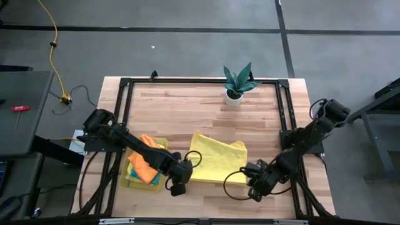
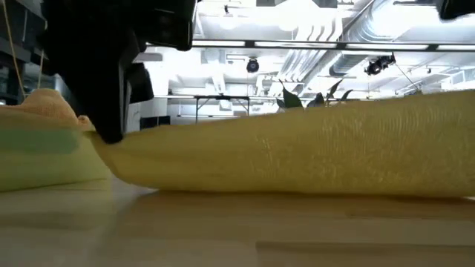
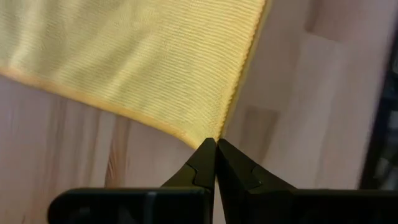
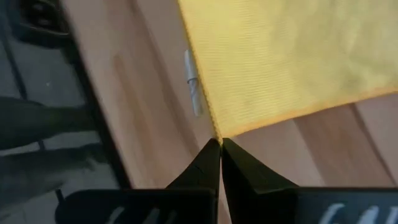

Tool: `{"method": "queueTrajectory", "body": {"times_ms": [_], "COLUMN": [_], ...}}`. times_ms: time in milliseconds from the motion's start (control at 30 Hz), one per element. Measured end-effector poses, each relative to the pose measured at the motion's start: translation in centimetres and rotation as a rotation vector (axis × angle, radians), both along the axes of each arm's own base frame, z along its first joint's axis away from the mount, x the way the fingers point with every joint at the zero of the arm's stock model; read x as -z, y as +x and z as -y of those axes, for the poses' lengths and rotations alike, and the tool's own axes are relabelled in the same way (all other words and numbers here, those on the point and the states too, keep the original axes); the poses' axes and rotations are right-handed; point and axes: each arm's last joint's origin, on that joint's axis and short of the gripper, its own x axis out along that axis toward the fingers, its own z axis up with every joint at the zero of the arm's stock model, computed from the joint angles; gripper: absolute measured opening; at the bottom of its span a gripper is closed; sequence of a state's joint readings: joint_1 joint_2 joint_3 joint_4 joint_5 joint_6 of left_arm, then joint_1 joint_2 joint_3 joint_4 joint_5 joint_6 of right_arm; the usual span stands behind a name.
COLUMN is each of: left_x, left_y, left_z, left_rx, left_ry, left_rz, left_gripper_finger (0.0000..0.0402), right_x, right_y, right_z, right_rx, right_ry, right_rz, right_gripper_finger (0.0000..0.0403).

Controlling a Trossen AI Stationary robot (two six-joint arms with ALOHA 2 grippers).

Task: Fold microfiber towels
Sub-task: Fold the yellow microfiber cloth

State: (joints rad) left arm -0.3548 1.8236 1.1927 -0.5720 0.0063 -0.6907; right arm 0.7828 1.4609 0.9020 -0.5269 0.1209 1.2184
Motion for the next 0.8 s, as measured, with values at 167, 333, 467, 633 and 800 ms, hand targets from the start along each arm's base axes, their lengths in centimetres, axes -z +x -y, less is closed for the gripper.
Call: {"method": "queueTrajectory", "body": {"times_ms": [167, 333, 467, 633, 800], "left_x": [-1.0, -1.5, -1.6, -1.6, -1.6], "left_y": [0.6, 1.3, 1.6, 1.8, 1.8], "left_z": [-3.0, -6.4, -8.8, -11.0, -12.2], "left_rx": [-0.021, -0.152, -0.239, -0.319, -0.371], "left_ry": [0.003, 0.102, 0.185, 0.24, 0.296], "left_rz": [0.023, 0.069, 0.084, 0.086, 0.089], "left_gripper_finger": [0.0, 0.0, 0.0, 0.0, 0.0], "right_x": [-0.7, -0.7, -0.2, 0.4, 1.2], "right_y": [-0.1, -0.2, 0.0, 0.7, 1.3], "right_z": [2.3, 4.7, 6.0, 7.2, 7.7], "right_rx": [0.144, 0.321, 0.414, 0.52, 0.584], "right_ry": [-0.07, -0.185, -0.253, -0.28, -0.293], "right_rz": [-0.024, -0.08, -0.126, -0.169, -0.201], "right_gripper_finger": [0.0, 0.0, 0.0, 0.0, 0.0]}}
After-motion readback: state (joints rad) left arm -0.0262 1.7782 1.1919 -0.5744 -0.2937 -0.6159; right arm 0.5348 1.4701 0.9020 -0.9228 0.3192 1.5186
